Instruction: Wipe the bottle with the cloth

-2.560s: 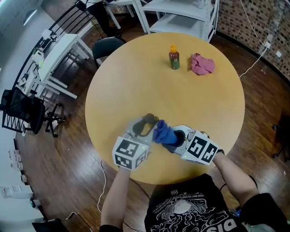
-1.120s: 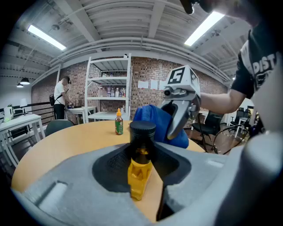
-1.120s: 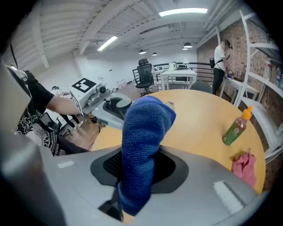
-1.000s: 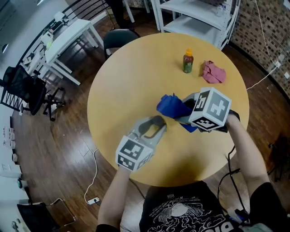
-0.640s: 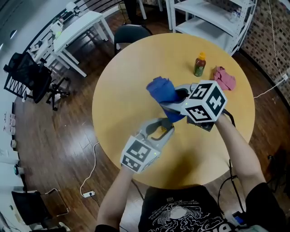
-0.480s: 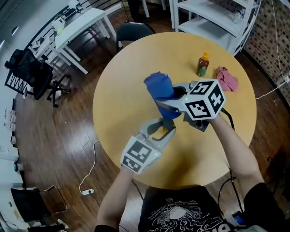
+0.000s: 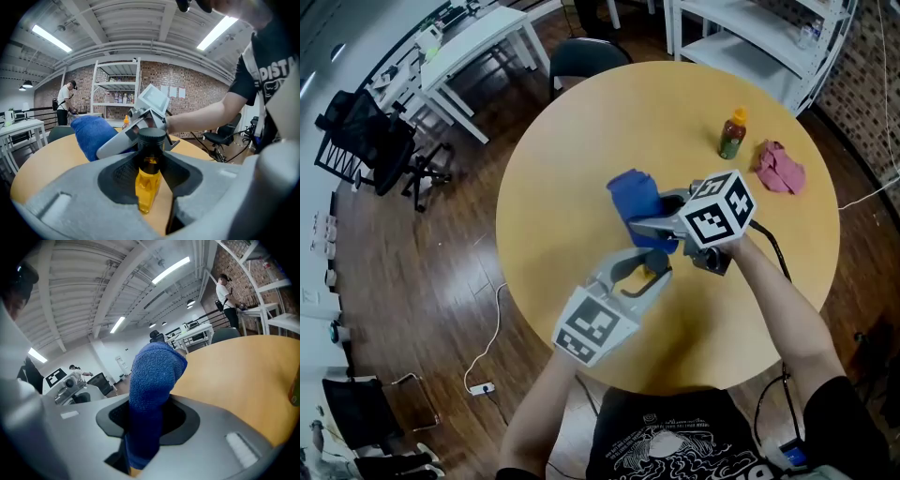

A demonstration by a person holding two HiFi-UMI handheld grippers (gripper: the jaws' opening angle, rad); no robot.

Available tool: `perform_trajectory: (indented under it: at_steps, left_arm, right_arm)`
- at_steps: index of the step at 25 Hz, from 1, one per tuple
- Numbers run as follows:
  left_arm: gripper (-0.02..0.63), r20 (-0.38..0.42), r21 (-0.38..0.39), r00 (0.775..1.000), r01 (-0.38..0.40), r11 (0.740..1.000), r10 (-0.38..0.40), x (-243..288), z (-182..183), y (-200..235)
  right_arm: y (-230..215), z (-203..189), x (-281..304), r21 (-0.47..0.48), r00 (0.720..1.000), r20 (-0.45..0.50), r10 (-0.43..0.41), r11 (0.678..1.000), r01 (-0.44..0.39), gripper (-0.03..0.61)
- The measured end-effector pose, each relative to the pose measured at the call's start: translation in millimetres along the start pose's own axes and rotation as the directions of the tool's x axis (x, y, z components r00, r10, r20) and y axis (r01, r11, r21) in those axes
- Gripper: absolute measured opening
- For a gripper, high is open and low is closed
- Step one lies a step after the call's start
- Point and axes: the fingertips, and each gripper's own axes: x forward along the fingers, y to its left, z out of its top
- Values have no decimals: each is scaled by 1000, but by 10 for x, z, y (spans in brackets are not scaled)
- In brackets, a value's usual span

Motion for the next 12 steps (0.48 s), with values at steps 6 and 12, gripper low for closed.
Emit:
perform_trajectory:
  at_steps: [6,12]
  left_arm:
    - [143,2,-3,1000,-1,1000,1,2,3,-4]
    - [143,0,-4,1000,-8,1000,8,6,-3,-7]
  right_arm:
    - [-136,-264,158,71,998,-33,49,996,-46,135]
    - [-324,-568,268,40,992,-125,-11,999,16,135]
